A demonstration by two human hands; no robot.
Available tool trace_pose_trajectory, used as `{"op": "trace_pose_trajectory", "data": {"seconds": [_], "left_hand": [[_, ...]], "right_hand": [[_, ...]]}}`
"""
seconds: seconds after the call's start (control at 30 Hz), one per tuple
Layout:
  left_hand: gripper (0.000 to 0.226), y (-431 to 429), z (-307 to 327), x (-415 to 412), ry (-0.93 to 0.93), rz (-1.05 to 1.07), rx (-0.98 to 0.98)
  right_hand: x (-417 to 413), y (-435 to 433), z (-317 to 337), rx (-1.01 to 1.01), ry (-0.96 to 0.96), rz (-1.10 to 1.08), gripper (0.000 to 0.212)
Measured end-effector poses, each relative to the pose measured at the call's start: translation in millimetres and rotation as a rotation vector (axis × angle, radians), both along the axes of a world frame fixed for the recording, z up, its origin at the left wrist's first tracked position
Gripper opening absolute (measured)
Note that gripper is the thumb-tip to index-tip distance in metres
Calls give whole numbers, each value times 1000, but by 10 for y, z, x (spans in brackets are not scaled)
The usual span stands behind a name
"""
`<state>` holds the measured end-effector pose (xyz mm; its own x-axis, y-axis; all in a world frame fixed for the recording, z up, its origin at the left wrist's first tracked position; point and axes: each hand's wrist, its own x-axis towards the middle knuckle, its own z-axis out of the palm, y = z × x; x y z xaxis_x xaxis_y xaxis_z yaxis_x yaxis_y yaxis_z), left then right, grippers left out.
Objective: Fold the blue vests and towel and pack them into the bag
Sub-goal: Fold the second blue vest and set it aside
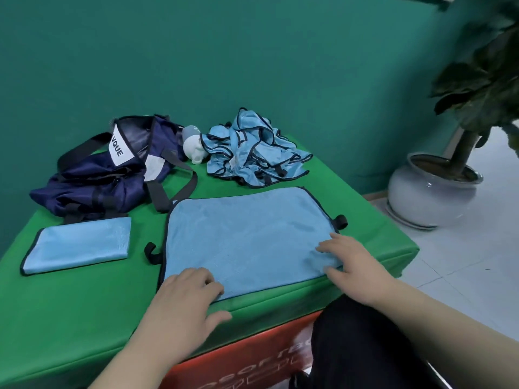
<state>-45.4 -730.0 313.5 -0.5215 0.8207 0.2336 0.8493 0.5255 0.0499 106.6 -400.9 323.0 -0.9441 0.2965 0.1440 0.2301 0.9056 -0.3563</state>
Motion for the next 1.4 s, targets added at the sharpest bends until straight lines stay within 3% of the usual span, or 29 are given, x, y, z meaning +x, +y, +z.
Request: {"op": "trace_pose_trajectory", "data": {"seconds": [0.13,0.3,0.6,0.83,1.2,1.3,1.4], "left_hand": [[48,-92,18,-12,30,66,-115],[44,-202,28,-112,13,160,-247],[29,-181,148,-277,-220,182,-225],[11,-211,120,-336,-166,196,-176],[16,-344,-14,-317,-152,188,-114],[17,-370,-41,-370,-104,215,-145],[22,-395,-25,-381,-113,235,-167]], "right_hand": [[211,332,-85,64,-38,-76,46],[219,640,-118,81,-62,-39,46],[105,783,-98,216,-74,-28,35],[81,792,-144,231,-116,-74,7],[44,798,-152,354,-138,11,25],[11,802,-115,387,-117,18,7],[28,838,-90,385,-55,28,9]]}}
